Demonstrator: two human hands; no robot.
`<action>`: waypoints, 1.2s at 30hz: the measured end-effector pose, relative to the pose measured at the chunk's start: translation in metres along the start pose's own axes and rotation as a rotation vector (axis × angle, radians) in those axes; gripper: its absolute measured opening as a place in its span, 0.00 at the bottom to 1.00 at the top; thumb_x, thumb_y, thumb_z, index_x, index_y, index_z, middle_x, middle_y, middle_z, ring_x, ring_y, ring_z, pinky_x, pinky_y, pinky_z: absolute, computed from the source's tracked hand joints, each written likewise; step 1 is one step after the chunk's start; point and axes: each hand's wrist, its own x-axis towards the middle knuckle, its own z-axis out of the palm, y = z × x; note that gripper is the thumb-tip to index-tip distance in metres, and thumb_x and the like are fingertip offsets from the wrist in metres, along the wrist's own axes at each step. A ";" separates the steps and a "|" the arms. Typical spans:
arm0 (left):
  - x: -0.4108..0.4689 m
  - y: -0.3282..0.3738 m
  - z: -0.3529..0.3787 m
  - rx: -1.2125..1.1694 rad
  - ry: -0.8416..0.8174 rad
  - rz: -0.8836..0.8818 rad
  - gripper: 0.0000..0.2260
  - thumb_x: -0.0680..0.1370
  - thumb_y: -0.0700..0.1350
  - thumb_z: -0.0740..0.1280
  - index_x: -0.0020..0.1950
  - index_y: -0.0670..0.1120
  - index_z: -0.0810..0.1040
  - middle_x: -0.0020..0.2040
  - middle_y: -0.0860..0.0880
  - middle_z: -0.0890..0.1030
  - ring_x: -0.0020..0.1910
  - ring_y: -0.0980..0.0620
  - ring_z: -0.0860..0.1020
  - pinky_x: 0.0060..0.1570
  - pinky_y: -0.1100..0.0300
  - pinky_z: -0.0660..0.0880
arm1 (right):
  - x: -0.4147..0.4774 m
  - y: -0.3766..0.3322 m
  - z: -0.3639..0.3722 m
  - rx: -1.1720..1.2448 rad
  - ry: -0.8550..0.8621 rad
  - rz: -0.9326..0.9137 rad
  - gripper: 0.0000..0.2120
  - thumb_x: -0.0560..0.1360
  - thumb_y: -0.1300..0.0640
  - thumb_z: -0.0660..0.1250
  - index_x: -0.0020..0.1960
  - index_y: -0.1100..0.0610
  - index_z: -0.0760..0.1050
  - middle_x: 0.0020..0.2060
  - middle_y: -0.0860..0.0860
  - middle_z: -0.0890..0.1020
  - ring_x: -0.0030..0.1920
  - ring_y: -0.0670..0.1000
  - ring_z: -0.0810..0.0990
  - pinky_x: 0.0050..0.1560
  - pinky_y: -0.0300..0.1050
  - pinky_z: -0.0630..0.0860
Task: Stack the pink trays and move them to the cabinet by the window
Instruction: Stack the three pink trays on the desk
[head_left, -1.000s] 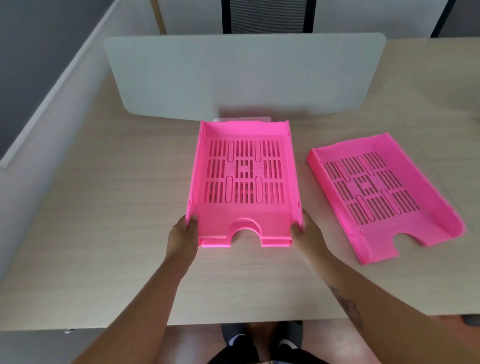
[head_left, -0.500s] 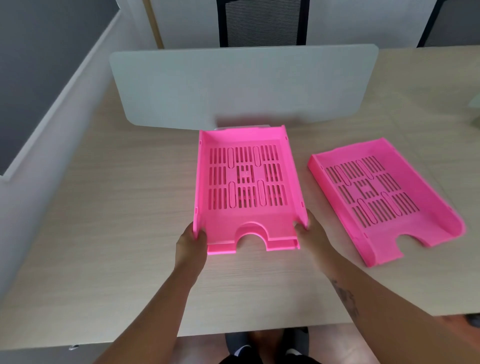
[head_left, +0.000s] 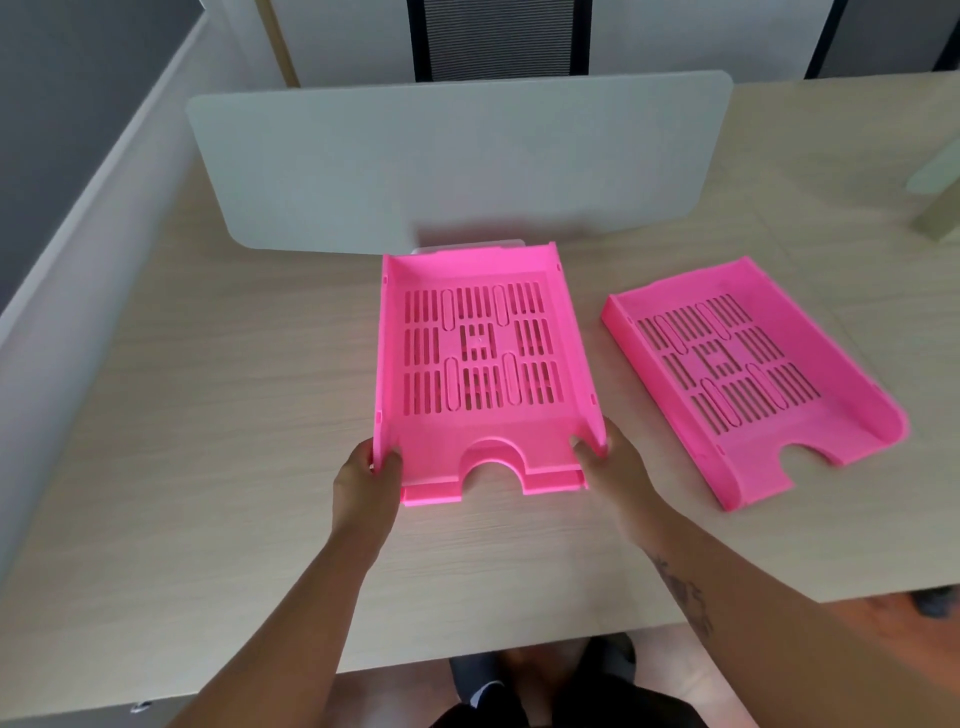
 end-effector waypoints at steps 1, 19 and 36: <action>0.004 -0.001 -0.004 0.011 0.003 0.004 0.08 0.82 0.43 0.59 0.49 0.45 0.77 0.37 0.48 0.78 0.33 0.49 0.72 0.28 0.61 0.68 | -0.001 -0.002 0.004 -0.023 0.001 -0.022 0.22 0.83 0.56 0.59 0.76 0.59 0.65 0.58 0.60 0.82 0.56 0.61 0.83 0.55 0.59 0.82; 0.049 0.067 -0.027 0.207 0.202 0.434 0.20 0.78 0.48 0.66 0.67 0.40 0.75 0.52 0.50 0.83 0.43 0.48 0.82 0.45 0.48 0.81 | 0.005 -0.058 -0.039 -0.116 0.002 -0.242 0.36 0.75 0.45 0.72 0.78 0.56 0.64 0.74 0.53 0.72 0.69 0.54 0.75 0.66 0.48 0.70; -0.069 0.110 0.164 0.049 -0.260 0.088 0.19 0.78 0.41 0.66 0.69 0.46 0.73 0.53 0.53 0.81 0.40 0.61 0.79 0.29 0.73 0.75 | 0.032 0.054 -0.200 -0.298 0.177 0.044 0.22 0.79 0.66 0.57 0.73 0.62 0.69 0.59 0.60 0.80 0.49 0.56 0.78 0.39 0.41 0.73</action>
